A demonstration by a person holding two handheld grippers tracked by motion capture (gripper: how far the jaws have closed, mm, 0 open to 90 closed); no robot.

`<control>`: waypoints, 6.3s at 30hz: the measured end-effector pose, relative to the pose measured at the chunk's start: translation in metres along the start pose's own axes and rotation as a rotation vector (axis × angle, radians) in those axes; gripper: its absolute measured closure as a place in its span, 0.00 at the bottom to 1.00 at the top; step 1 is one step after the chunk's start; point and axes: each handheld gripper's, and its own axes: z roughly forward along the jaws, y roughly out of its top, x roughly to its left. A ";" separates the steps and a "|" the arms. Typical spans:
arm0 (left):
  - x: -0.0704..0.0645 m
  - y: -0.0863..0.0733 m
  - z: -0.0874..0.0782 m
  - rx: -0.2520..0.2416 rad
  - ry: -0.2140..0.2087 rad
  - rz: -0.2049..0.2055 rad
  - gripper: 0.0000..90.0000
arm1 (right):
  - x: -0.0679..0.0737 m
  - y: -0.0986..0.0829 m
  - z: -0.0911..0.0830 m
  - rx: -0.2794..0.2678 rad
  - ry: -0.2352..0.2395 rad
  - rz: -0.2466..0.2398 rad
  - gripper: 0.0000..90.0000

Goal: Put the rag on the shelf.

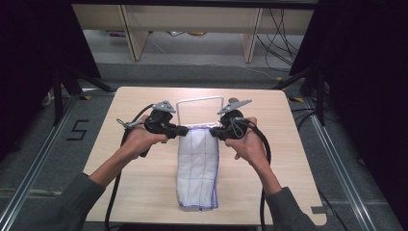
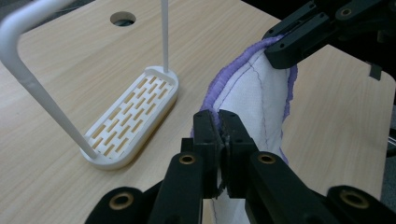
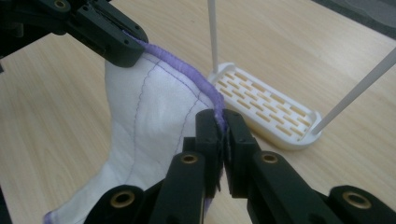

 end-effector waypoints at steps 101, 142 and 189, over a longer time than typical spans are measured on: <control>0.124 0.091 0.046 -0.128 0.291 -0.156 0.95 | -0.115 0.128 0.083 -0.111 -0.212 0.165 0.91; 0.112 0.060 0.004 -0.157 0.228 -0.255 0.47 | -0.114 0.088 0.015 -0.146 -0.231 0.228 0.53; 0.012 -0.062 -0.021 -0.184 0.053 -0.143 0.40 | -0.026 -0.016 -0.009 -0.196 -0.095 0.125 0.41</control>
